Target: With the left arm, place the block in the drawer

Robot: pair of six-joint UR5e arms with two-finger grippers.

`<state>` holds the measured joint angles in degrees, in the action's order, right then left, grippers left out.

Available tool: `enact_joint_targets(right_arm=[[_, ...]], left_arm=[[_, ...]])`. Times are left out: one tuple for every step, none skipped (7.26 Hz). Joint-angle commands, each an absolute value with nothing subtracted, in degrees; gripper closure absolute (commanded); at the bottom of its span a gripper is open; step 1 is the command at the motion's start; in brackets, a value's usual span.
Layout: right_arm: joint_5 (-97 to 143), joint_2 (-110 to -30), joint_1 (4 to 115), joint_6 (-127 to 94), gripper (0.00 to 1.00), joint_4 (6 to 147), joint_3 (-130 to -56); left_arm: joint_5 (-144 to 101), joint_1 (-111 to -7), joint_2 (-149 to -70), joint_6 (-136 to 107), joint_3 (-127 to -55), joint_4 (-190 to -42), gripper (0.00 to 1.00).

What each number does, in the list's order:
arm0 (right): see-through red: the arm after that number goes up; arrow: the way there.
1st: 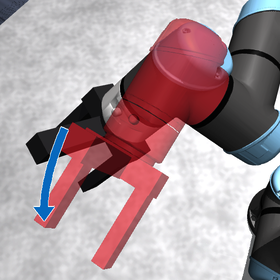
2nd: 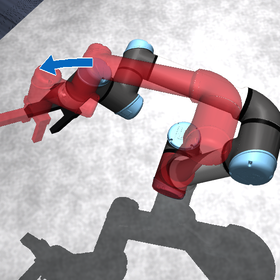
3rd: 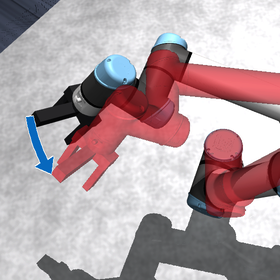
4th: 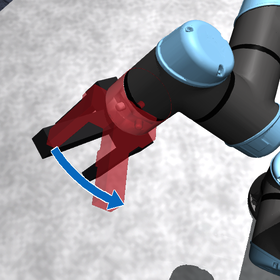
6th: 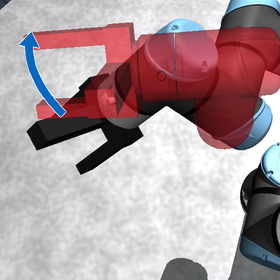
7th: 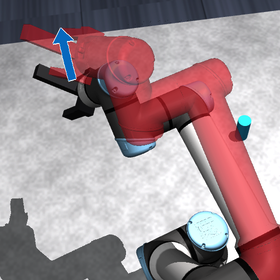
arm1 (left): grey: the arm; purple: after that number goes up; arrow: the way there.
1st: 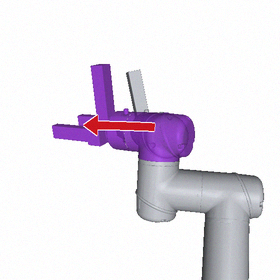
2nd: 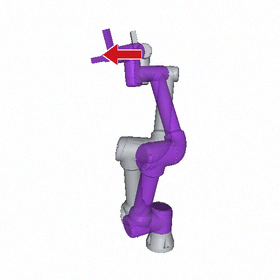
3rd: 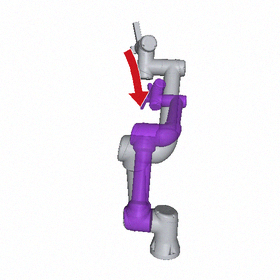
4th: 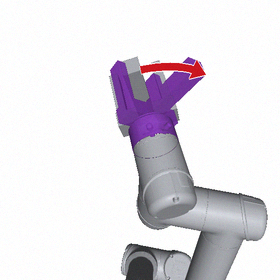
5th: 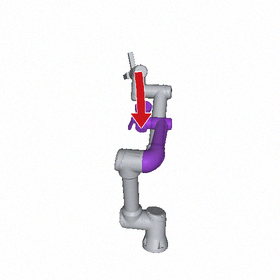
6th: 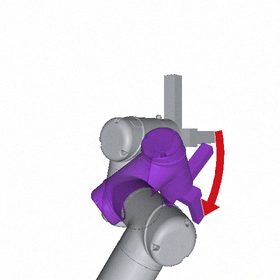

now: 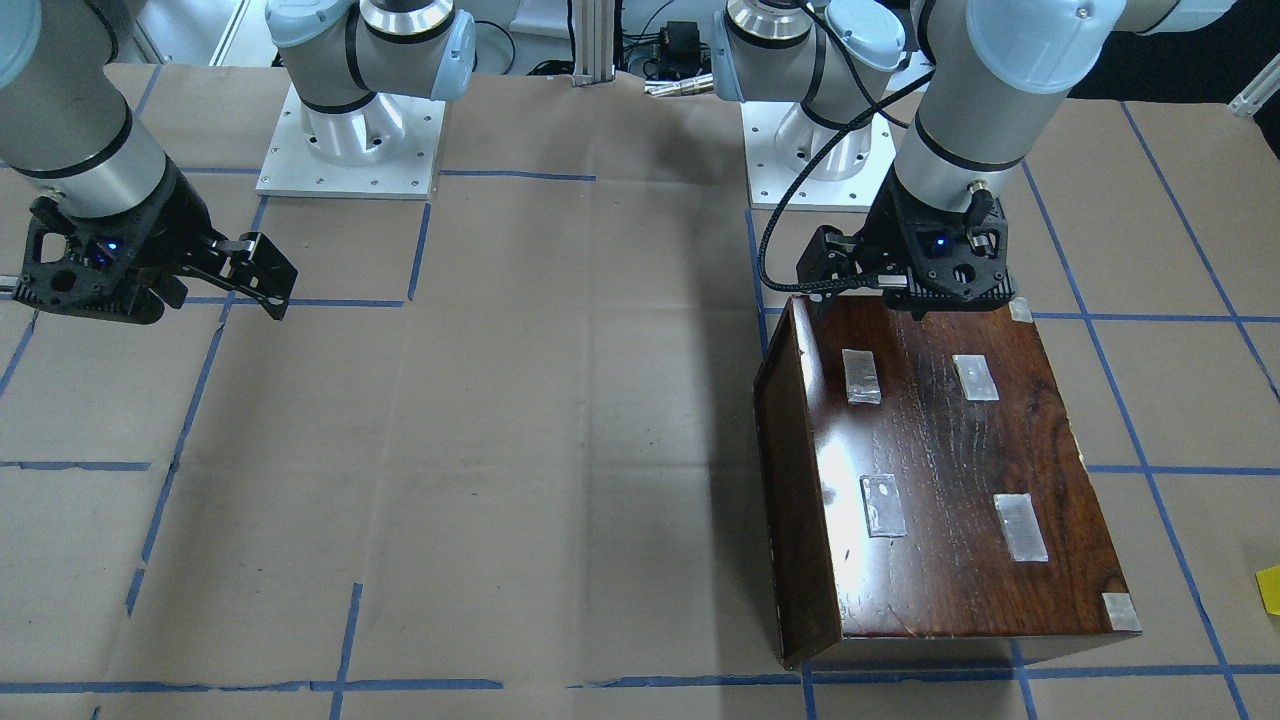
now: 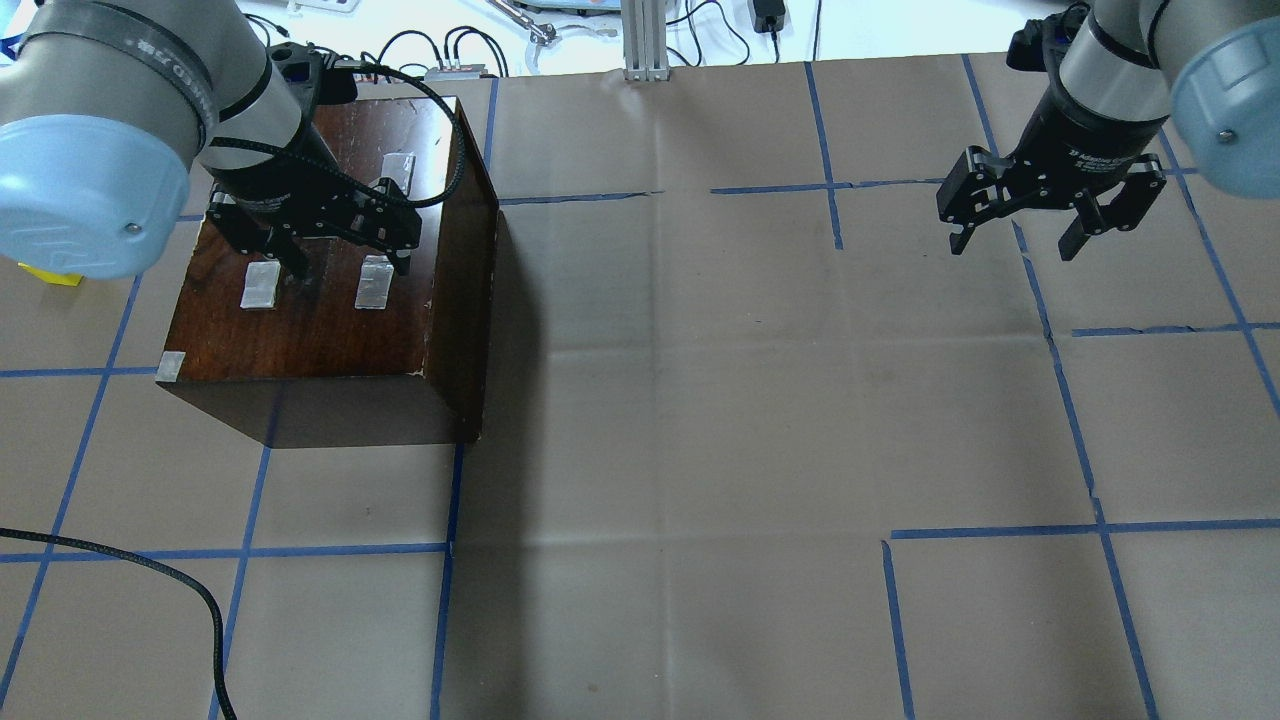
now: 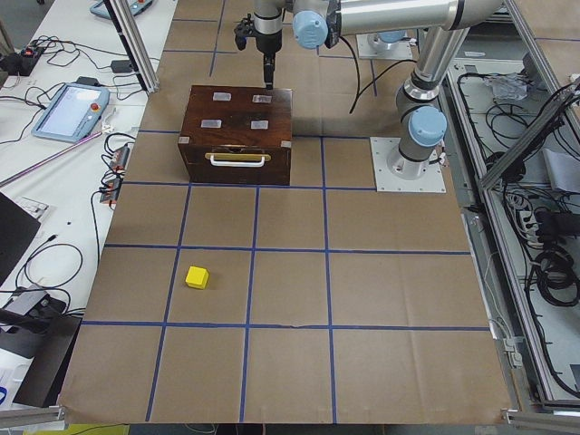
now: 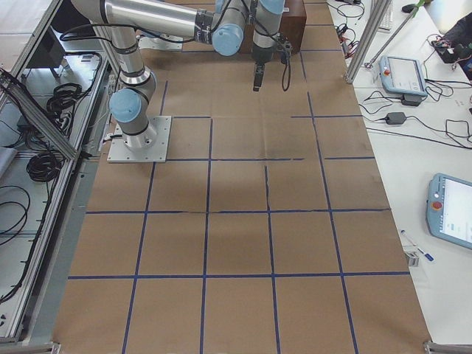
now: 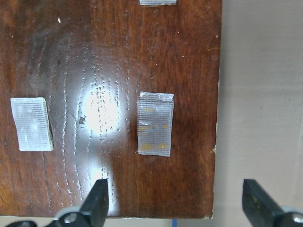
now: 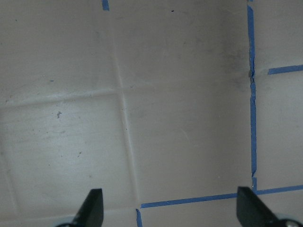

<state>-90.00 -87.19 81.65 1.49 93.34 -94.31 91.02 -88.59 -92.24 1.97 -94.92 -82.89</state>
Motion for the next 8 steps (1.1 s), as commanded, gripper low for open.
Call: enact_joint_targets(right_arm=[[-90.0, -87.2, 81.7, 1.4, 0.00, 93.3, -94.3], [-90.0, -87.2, 81.7, 1.5, 0.00, 93.3, -94.3], [-90.0, -87.2, 81.7, 1.5, 0.00, 93.3, -94.2], [-90.0, -87.2, 81.7, 1.5, 0.00, 93.3, -94.3], [-90.0, -87.2, 81.7, 1.5, 0.00, 93.3, -94.3], [-90.0, -87.1, 81.7, 1.4, 0.00, 93.3, -94.3], [-90.0, -87.1, 81.7, 1.5, 0.00, 93.3, -94.2], [-90.0, -87.2, 81.7, 1.5, 0.00, 93.3, -94.2]], left_arm=[[91.0, -88.6, -92.2, 2.1, -94.9, -82.9, 0.01], [91.0, -88.6, -92.4, 2.2, -95.0, -82.8, 0.01], [90.8, -88.6, -92.5, 2.1, -95.0, -82.6, 0.01], [90.6, -88.6, -92.7, 2.0, -95.0, -82.4, 0.01], [91.1, -88.6, -92.0, 2.2, -95.2, -82.4, 0.01], [91.0, -88.6, -92.0, 2.3, -95.3, -82.4, 0.01], [91.1, -88.6, -91.6, 2.3, -94.9, -82.4, 0.01], [91.2, -88.6, -91.5, 2.3, -94.1, -82.5, 0.01]])
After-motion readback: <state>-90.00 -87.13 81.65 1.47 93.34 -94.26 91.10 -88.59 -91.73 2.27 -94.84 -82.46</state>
